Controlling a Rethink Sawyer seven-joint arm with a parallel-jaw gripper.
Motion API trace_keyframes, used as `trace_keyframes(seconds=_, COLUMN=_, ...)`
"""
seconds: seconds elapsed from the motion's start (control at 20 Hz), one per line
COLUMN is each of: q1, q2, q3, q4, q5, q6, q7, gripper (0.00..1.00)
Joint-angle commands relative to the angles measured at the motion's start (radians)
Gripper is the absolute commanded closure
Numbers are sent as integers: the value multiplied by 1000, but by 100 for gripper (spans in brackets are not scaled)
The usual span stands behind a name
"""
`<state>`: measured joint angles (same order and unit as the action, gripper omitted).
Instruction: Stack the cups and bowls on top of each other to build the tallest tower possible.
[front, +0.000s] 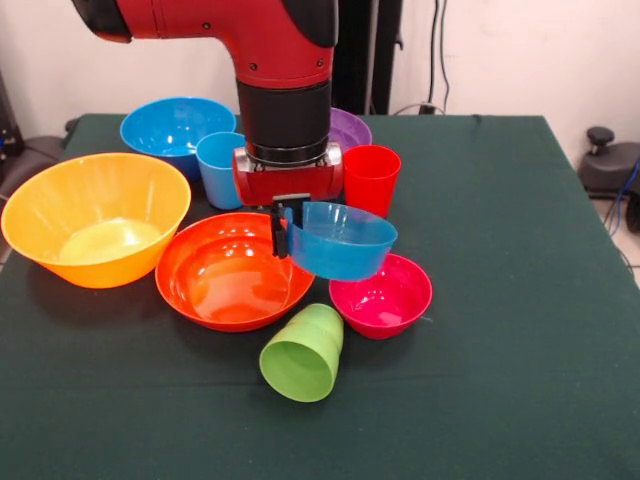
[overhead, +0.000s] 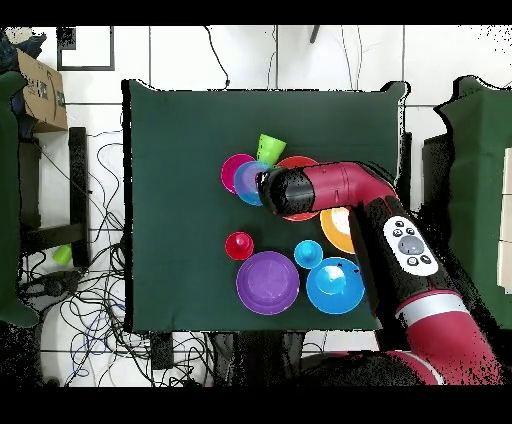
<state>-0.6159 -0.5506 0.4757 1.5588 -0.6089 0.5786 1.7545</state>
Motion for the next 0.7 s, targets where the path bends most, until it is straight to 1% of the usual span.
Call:
trace_keyframes(seconds=0.05, q1=166, q2=-15, q3=-172, q4=-97, q5=-62, q6=234, q7=94, gripper=100)
trace_keyframes(seconds=0.1, q1=167, q2=-35, q3=-177, q4=-72, q5=-57, q6=226, q7=98, gripper=100)
trace_keyframes(seconds=0.2, q1=179, q2=-44, q3=-190, q4=-63, q5=-51, q6=213, q7=88, gripper=100)
trace_keyframes(seconds=0.3, q1=181, q2=-40, q3=-193, q4=-57, q5=-29, q6=205, q7=75, gripper=100)
trace_keyframes(seconds=0.4, q1=177, q2=-18, q3=-179, q4=-66, q5=0, q6=240, q7=39, gripper=100)
trace_keyframes(seconds=0.6, q1=193, q2=-10, q3=-173, q4=-83, q5=-11, q6=274, q7=-24, gripper=100)
trace_keyframes(seconds=0.7, q1=184, q2=9, q3=-153, q4=-74, q5=5, q6=269, q7=-39, gripper=100)
